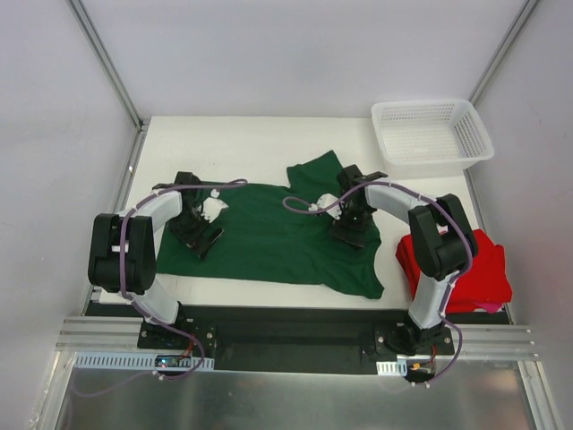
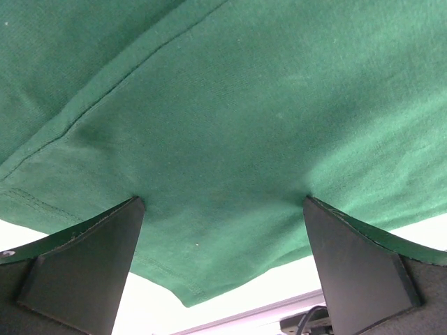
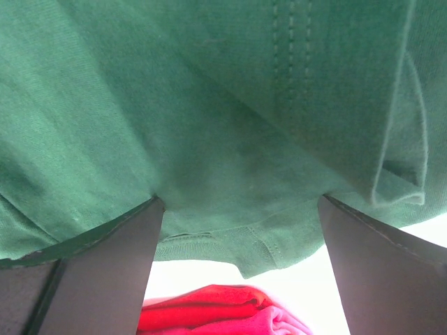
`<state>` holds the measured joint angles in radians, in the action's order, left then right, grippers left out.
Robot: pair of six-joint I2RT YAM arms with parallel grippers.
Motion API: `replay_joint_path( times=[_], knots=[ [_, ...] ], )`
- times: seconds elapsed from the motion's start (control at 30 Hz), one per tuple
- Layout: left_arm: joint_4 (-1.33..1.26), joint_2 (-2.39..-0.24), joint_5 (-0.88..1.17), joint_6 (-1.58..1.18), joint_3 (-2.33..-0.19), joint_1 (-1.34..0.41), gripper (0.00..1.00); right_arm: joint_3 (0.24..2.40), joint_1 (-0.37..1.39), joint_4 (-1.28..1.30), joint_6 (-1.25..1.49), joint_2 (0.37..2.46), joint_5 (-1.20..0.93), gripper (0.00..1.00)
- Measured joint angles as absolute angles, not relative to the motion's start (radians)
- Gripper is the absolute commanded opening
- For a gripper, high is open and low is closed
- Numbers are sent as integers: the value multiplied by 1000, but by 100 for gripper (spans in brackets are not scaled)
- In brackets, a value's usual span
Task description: Fold and stack the t-shirts
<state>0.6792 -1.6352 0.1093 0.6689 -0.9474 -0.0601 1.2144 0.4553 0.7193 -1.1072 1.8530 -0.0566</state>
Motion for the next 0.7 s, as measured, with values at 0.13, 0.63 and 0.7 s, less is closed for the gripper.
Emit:
replay_joint_path(
  times=[0.13, 0.63, 0.7],
  knots=[
    [680, -1599, 111, 665, -908, -60, 99, 1239, 456, 743, -1115, 1874, -49, 96],
    [705, -1533, 118, 662, -849, -67, 99, 1254, 464, 778, -1131, 1877, -33, 96],
    [731, -1528, 128, 660, -858, -67, 99, 1284, 464, 818, -1129, 1877, -32, 96]
  ],
)
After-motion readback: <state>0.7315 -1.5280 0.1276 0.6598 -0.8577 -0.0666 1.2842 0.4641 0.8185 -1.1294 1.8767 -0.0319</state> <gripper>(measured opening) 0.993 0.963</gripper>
